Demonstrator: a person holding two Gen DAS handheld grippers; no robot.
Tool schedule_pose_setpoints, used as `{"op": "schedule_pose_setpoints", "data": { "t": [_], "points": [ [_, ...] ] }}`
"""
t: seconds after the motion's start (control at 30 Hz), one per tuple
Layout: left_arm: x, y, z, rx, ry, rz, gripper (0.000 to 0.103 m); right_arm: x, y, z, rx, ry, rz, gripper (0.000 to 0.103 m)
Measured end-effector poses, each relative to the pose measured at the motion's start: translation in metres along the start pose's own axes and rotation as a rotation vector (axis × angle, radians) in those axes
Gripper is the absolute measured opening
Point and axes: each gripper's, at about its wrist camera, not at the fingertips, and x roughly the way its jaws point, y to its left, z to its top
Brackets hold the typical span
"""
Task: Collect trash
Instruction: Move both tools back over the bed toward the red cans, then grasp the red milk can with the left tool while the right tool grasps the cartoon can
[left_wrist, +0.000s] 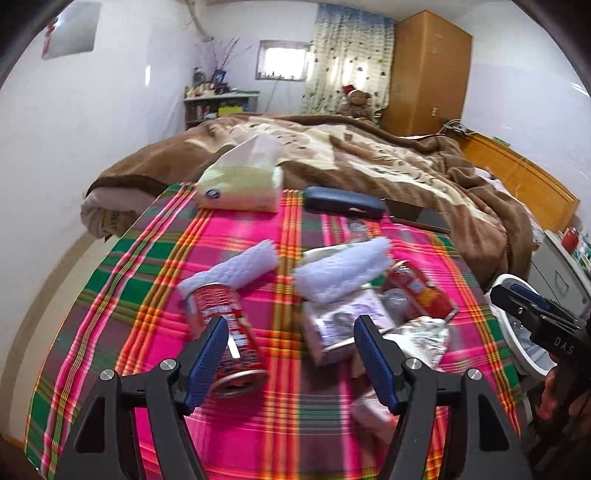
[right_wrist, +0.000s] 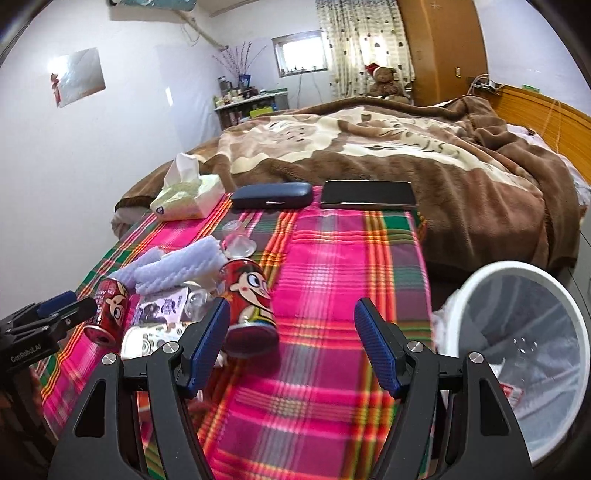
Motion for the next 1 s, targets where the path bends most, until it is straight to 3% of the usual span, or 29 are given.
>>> {"op": "schedule_pose_setpoints", "data": {
  "t": [0.1,0.33,1.0],
  "points": [
    [0.004,0.013,0.002,-0.025,0.007,0.027,0.081,0.011,0.009,0.003,-0.025,0.018,0.007,0.071],
    [0.023,0.039,0.001,-0.088,0.053,0.072,0.081,0.031,0.015,0.005,-0.039,0.071,0.021,0.071],
    [0.07,0.06,-0.009,-0.137,0.163,0.065,0.081,0.062,0.03,0.002,-0.066,0.176,0.078,0.071]
  ]
}}
